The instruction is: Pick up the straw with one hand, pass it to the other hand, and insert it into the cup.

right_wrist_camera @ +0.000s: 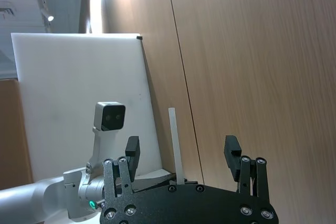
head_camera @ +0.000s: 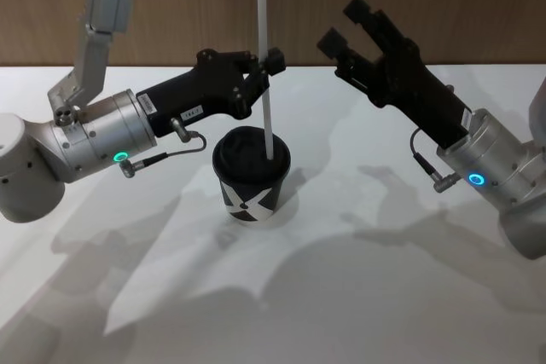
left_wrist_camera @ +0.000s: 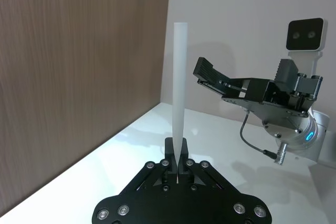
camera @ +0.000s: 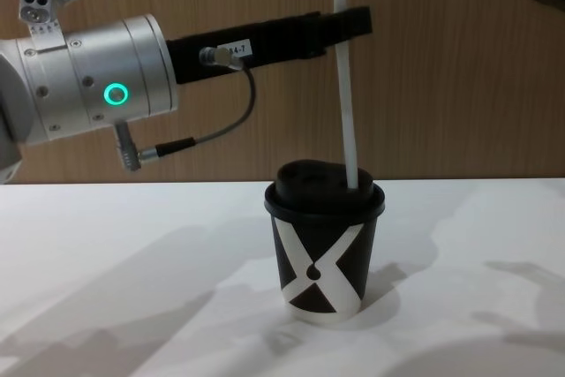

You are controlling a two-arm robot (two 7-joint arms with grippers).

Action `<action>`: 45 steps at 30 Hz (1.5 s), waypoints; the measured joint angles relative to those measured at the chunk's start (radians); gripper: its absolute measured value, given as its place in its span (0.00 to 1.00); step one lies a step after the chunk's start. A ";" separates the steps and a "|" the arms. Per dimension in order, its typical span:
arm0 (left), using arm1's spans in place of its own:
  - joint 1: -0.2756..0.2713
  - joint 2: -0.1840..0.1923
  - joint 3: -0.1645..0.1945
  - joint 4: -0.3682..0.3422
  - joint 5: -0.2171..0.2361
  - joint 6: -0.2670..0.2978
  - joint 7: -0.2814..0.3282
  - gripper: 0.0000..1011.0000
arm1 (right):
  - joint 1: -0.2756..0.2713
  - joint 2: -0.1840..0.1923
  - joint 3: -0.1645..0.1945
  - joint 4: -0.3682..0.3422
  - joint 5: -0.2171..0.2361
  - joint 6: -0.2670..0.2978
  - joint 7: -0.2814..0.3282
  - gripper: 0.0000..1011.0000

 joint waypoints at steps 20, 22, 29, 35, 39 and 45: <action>0.004 -0.017 0.007 0.031 0.039 -0.001 -0.001 0.01 | 0.000 0.000 0.000 0.000 0.000 0.000 0.000 0.99; 0.005 -0.018 0.007 0.034 0.041 0.003 0.002 0.01 | 0.000 0.000 0.000 0.000 0.000 0.000 0.000 0.99; 0.008 -0.026 0.006 0.049 0.052 0.019 0.021 0.11 | 0.000 0.000 0.000 0.000 0.000 0.000 0.000 0.99; 0.007 -0.031 0.006 0.063 0.066 0.033 0.040 0.29 | 0.000 0.000 0.000 0.000 0.000 0.000 0.000 0.99; 0.007 -0.036 0.003 0.072 0.073 0.036 0.050 0.42 | 0.000 0.000 0.000 0.000 0.000 0.000 0.000 0.99; 0.010 -0.037 -0.006 0.084 0.078 0.034 0.055 0.59 | 0.000 0.000 0.000 0.000 0.000 0.000 0.000 0.99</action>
